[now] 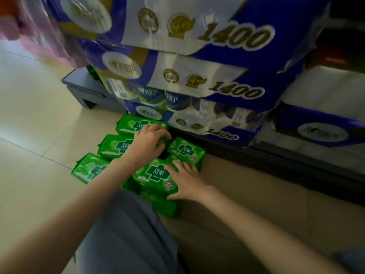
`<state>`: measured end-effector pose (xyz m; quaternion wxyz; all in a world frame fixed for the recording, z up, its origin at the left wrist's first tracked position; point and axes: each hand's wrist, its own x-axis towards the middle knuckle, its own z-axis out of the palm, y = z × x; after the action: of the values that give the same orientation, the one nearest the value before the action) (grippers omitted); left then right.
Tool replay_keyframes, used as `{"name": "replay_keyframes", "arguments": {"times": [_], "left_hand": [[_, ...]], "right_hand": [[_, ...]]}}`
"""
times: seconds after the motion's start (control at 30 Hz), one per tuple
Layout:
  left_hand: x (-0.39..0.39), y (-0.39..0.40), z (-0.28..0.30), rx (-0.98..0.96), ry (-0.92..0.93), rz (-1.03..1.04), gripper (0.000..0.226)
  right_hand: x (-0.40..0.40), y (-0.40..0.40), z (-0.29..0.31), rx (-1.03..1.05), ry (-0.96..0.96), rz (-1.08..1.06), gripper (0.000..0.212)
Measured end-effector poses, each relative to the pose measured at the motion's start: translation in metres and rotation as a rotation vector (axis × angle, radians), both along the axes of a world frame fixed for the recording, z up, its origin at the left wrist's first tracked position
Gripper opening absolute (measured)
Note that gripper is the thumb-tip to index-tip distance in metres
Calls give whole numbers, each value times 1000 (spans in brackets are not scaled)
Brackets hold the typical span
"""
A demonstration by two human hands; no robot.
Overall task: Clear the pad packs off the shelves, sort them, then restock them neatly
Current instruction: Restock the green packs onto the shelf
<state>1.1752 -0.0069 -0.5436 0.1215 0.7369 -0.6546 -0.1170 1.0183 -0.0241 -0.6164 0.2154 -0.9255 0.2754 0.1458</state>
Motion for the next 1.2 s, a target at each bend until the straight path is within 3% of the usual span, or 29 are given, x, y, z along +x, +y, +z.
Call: {"name": "replay_keyframes", "arguments": {"times": [0.13,0.27,0.4,0.5,0.6,0.93,1.03,1.2], "left_hand": [[5,0,-10,39,3,15,30],[-8,-8,-22,140,-73,21,35],[-47,-18,-58,360,-227,-184,45],[-64,-18,-97,587,-403,-362,62],[-61,-20,-127,739,-488,-405,81],[-67,-37,-160,676,-622,-397,91],[-77,-52,-138,639,-534,-484,99],[-99,-94,-53,577,-89,-595,95]], "right_hand": [[-2,-6,-9,67,-113,-125,83],[-63,-46,8,74,-132,-307,73],[-136,-80,26,-118,-18,-454,68],[-165,-85,22,-85,29,-530,63],[-176,-80,12,-42,51,-551,63],[-192,-70,2,-33,34,-542,66],[-195,-81,19,-59,51,-576,62],[-192,-112,82,-86,76,-567,57]]}}
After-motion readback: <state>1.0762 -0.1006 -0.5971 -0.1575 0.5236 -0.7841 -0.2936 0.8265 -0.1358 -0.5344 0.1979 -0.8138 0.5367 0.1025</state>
